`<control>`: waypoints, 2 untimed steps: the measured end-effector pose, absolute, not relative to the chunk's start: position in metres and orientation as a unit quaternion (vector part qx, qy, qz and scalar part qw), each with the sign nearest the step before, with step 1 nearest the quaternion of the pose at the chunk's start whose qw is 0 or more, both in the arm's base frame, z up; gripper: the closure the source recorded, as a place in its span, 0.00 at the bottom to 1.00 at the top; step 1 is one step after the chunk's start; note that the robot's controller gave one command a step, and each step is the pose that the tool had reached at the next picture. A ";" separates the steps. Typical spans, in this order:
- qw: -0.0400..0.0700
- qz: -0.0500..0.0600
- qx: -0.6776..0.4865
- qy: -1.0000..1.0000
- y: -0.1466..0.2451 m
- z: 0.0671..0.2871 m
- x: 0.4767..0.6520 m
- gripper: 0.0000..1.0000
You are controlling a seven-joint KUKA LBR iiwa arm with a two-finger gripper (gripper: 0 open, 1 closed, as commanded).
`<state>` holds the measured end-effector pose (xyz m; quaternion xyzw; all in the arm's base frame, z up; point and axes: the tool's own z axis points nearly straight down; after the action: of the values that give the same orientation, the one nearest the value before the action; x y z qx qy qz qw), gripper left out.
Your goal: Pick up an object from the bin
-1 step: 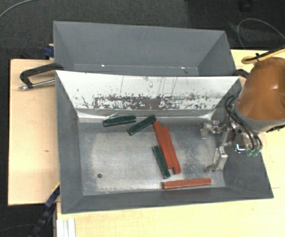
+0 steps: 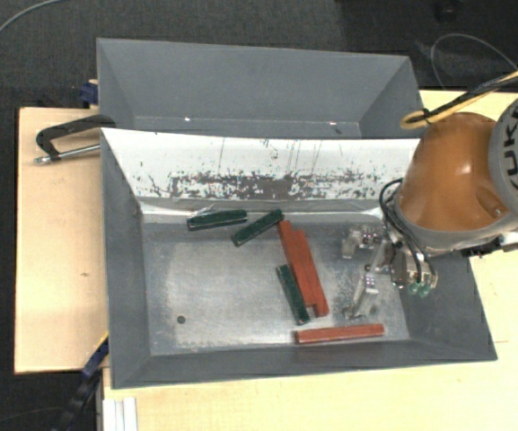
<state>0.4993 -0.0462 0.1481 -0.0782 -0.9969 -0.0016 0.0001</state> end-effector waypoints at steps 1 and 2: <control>0.003 -0.001 -0.228 -0.974 -0.011 0.069 0.502 0.00; -0.004 0.000 -0.229 -0.973 -0.013 0.073 0.506 1.00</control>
Offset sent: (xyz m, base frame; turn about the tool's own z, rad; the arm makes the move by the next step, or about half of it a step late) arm 0.0036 0.0339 -0.0781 0.3055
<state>0.5056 -0.0134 0.0729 -0.2288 -0.9735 0.0000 -0.0036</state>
